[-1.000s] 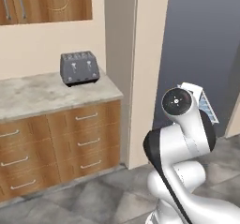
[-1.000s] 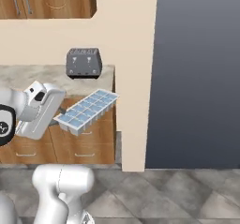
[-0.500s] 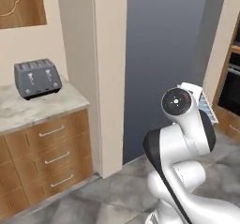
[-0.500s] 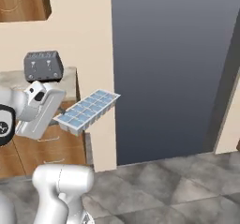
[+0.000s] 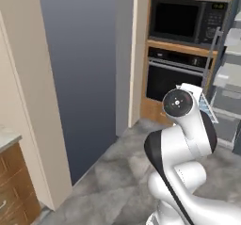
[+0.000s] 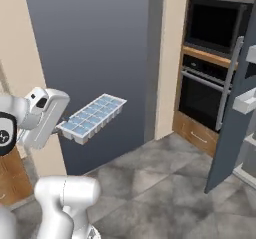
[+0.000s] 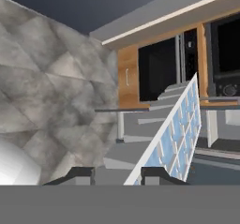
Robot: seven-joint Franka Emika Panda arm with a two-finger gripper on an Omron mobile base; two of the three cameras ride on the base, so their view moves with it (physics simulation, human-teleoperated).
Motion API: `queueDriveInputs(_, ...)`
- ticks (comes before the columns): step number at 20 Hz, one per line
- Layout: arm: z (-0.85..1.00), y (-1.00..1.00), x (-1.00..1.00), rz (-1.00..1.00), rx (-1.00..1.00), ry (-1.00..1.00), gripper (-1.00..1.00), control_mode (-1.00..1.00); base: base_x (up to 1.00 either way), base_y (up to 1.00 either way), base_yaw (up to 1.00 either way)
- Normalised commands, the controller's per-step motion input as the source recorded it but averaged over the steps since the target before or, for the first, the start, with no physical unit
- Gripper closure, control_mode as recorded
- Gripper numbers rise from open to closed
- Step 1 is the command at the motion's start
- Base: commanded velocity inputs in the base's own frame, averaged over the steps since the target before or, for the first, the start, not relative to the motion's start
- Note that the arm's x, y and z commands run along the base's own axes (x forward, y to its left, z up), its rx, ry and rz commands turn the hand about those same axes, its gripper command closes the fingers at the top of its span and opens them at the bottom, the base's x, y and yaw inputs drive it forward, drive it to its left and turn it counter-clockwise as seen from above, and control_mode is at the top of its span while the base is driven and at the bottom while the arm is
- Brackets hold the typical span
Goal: The ice cube tray has been filled with water. Take the tray and place it in the freezer to make ice. Close the freezer door after placing the tray.
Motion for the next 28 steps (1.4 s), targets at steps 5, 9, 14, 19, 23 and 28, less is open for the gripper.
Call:
queueDriveInputs(5,0.00,0.00,0.00,0.00,0.00,0.00,1.00,1.00,-0.20,0.00,-0.74)
queueDriveInputs(9,0.00,0.00,0.00,0.00,0.00,0.00,1.00,1.00,-0.06,0.00,-0.66)
queueDriveInputs(14,0.00,0.00,0.00,0.00,0.00,0.00,1.00,1.00,0.44,0.00,-0.37)
queueDriveInputs(19,0.00,0.00,0.00,0.00,0.00,0.00,1.00,1.00,1.00,0.00,-0.23)
queueDriveInputs(23,0.00,0.00,0.00,0.00,0.00,0.00,1.00,1.00,1.00,0.00,-0.16)
queueDriveInputs(28,0.00,0.00,0.00,0.00,0.00,0.00,1.00,1.00,0.90,-0.07,0.07)
